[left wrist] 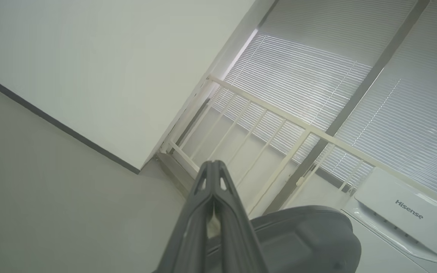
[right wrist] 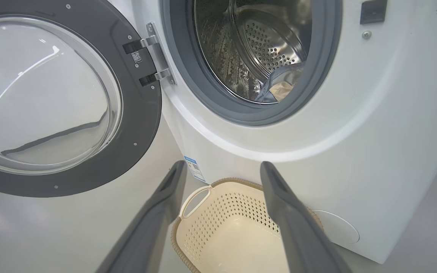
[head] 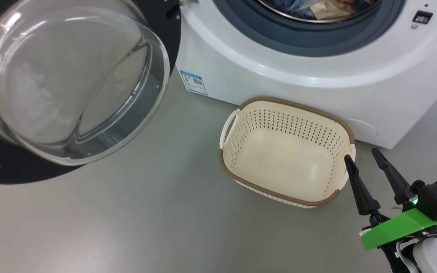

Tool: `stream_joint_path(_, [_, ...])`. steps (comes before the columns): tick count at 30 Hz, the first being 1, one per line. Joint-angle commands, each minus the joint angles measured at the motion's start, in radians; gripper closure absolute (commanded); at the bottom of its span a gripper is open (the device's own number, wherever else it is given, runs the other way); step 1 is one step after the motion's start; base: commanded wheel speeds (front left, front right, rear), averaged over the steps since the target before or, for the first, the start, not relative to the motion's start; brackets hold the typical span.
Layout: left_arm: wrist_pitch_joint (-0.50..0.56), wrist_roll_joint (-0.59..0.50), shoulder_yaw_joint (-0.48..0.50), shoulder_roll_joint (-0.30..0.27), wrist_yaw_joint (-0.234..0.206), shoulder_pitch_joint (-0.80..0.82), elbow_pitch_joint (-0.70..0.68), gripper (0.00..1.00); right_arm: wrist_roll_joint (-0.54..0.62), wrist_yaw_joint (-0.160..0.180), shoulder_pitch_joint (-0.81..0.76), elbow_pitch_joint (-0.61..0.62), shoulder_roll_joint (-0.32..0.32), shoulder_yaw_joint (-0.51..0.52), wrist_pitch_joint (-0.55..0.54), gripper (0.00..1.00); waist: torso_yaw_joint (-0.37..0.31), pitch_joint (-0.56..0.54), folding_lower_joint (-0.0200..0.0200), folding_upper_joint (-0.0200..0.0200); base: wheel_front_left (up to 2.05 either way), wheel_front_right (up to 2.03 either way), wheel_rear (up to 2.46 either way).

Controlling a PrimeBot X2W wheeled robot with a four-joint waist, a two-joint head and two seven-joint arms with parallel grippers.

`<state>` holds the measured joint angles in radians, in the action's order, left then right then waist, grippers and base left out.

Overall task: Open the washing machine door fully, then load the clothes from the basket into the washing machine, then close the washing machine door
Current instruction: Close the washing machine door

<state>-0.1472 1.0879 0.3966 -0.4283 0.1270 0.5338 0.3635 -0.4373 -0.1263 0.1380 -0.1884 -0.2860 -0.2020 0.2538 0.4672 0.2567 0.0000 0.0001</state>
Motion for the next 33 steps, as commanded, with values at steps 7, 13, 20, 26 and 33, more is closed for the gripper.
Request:
stream_joint_path(7, [0.266, 0.208, -0.004, -0.212, 0.004, 0.151, 0.211, 1.0, 0.011, -0.004, 0.037, 0.028, -0.023, -0.025, 0.008, 0.0, -0.007, 0.052, 0.0, -0.0001, 0.0, 0.0, 0.0])
stream_joint_path(13, [0.458, 0.292, -0.027, -0.275, 0.004, 0.22, 0.36, 1.0, 0.008, -0.004, 0.034, 0.03, -0.039, -0.028, 0.008, 0.0, 0.002, 0.056, 0.0, -0.0001, 0.0, 0.0, 0.0])
stream_joint_path(20, [0.634, 0.352, -0.052, -0.297, 0.004, 0.265, 0.465, 1.0, 0.007, -0.004, 0.036, 0.036, -0.054, -0.035, 0.008, 0.0, 0.0, 0.067, 0.0, -0.0001, 0.0, 0.0, 0.0])
stream_joint_path(26, [0.698, 0.373, -0.066, -0.292, 0.004, 0.257, 0.461, 1.0, 0.007, -0.004, 0.035, 0.039, -0.061, -0.039, 0.008, 0.0, -0.006, 0.074, 0.0, -0.0001, 0.0, 0.0, 0.0])
stream_joint_path(33, [0.76, 0.395, -0.082, -0.284, 0.004, 0.243, 0.443, 1.0, 0.008, -0.004, 0.037, 0.038, -0.064, -0.038, 0.008, 0.0, -0.005, 0.077, 0.0, -0.0001, 0.0, 0.0, 0.0])
